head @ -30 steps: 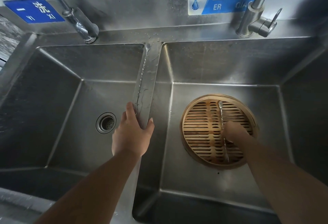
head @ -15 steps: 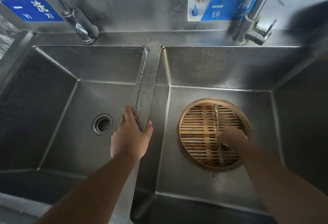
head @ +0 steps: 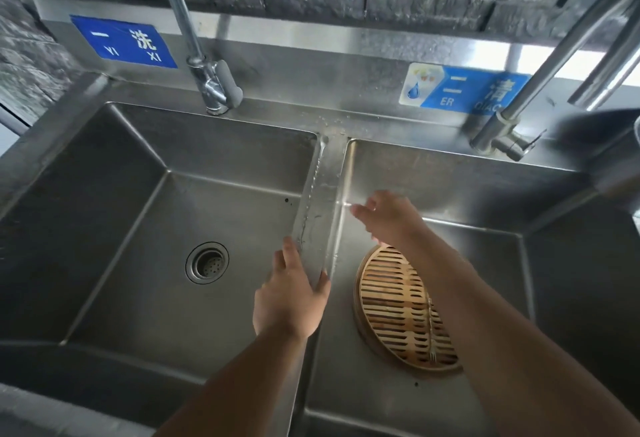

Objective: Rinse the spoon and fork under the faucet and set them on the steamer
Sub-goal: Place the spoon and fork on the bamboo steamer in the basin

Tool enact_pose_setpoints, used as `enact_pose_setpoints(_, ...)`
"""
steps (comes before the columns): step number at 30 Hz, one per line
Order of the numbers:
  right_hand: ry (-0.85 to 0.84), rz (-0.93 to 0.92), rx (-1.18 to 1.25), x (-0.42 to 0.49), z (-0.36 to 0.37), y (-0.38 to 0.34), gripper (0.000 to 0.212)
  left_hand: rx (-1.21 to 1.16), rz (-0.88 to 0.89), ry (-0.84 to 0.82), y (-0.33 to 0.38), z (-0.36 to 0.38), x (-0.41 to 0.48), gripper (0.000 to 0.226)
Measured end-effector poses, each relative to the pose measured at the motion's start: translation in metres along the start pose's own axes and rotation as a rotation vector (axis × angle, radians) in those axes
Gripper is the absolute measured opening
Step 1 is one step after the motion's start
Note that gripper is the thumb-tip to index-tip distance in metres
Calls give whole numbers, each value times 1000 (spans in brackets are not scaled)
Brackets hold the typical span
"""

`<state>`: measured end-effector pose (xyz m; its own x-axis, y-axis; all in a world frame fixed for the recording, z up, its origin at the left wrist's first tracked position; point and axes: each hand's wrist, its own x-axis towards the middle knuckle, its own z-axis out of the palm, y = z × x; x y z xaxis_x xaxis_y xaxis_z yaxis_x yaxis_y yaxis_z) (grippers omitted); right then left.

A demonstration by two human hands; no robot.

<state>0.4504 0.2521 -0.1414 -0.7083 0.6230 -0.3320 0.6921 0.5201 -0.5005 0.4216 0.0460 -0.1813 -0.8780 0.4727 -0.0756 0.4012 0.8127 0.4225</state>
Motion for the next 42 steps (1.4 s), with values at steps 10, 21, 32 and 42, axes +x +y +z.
enact_pose_setpoints(10,114,59,-176,35,19,-90,49,-32,23,9,-4,4,1,82)
enact_pose_setpoints(21,13,158,-125,43,32,-108,33,-12,32,7,-4,7,2,85)
enact_pose_setpoints(32,35,145,73,44,31,-94,25,31,32,13,-2,7,2,85)
enact_pose_setpoints(42,26,212,57,44,9,-37,8,47,37,22,0,7,3,84)
